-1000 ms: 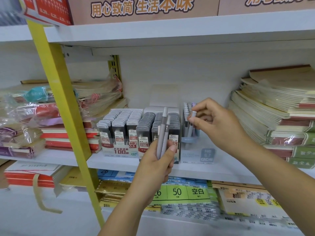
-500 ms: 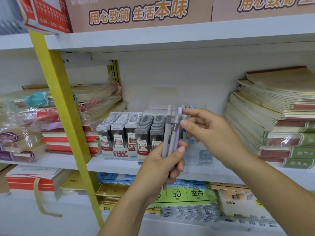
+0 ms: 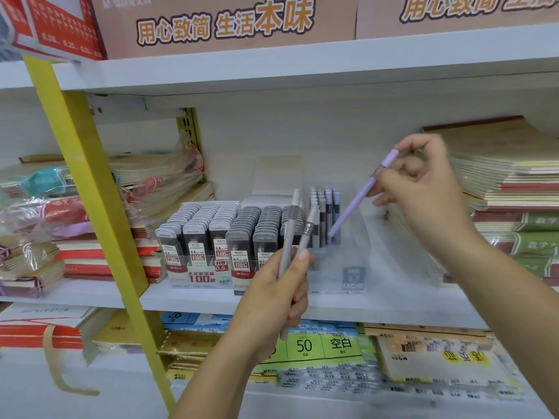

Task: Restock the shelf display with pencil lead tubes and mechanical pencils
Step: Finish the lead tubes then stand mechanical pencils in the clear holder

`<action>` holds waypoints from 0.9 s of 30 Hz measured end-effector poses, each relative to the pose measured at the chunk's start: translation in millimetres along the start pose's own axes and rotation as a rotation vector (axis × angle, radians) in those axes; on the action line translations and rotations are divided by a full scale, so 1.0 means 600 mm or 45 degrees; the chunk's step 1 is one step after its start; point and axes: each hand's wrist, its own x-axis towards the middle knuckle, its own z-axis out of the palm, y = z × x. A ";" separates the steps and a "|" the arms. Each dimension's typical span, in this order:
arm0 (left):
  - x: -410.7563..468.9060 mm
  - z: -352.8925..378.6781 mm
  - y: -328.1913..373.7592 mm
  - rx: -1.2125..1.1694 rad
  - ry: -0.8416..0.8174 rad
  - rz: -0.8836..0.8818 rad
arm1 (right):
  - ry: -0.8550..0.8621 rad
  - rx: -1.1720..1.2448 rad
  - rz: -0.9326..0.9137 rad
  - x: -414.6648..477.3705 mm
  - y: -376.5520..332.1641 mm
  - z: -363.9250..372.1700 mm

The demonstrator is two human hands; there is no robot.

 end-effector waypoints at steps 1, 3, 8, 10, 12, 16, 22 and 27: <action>0.001 -0.001 0.001 -0.031 0.010 -0.015 | -0.016 -0.083 -0.025 0.008 0.002 -0.005; 0.004 -0.003 0.004 -0.088 0.037 -0.041 | -0.089 -0.247 -0.044 0.020 0.012 -0.007; 0.008 0.001 0.005 -0.015 0.135 0.038 | -0.242 -0.507 -0.093 0.027 0.044 0.007; 0.008 0.002 0.004 0.025 0.148 0.051 | -0.258 -0.530 -0.100 0.026 0.056 0.011; 0.007 0.002 0.003 0.048 0.149 0.047 | -0.301 -0.537 -0.098 0.024 0.064 0.016; 0.006 -0.001 0.000 0.078 0.156 0.047 | -0.370 -0.540 -0.134 0.019 0.075 0.025; 0.007 -0.003 0.001 0.093 0.137 0.060 | -0.404 -0.619 -0.146 0.024 0.083 0.026; 0.005 -0.005 0.000 0.082 0.124 0.073 | -0.397 -0.940 -0.325 0.024 0.086 0.034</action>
